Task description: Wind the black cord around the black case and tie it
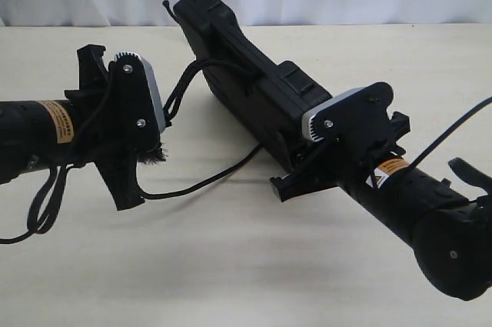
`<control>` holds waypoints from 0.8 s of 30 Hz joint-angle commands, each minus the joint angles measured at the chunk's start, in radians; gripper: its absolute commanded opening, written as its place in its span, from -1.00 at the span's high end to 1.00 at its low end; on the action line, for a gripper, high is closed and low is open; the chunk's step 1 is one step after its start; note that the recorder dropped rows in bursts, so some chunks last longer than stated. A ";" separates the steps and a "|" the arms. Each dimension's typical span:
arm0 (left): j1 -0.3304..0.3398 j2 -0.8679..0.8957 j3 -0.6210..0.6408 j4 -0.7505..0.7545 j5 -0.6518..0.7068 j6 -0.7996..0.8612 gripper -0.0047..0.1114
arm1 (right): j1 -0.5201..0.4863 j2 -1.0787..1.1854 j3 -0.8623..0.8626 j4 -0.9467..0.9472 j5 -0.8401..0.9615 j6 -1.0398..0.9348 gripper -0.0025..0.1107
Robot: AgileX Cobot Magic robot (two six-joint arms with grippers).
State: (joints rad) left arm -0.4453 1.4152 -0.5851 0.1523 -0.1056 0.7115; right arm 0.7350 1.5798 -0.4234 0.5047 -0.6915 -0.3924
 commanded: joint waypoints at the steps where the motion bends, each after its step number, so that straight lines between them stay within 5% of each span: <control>1: -0.009 0.022 0.002 -0.014 -0.058 -0.010 0.92 | -0.001 0.017 0.016 0.003 0.195 0.013 0.88; 8: -0.004 0.022 0.002 -0.007 0.115 0.049 0.92 | -0.001 0.017 0.016 0.003 0.172 0.015 0.88; 24: 0.021 0.025 -0.050 -0.042 0.176 -0.055 0.92 | -0.001 0.017 0.016 0.003 0.183 0.015 0.88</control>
State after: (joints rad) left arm -0.4276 1.4407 -0.6039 0.1244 0.0655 0.7021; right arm 0.7350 1.5798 -0.4234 0.4942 -0.6834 -0.4076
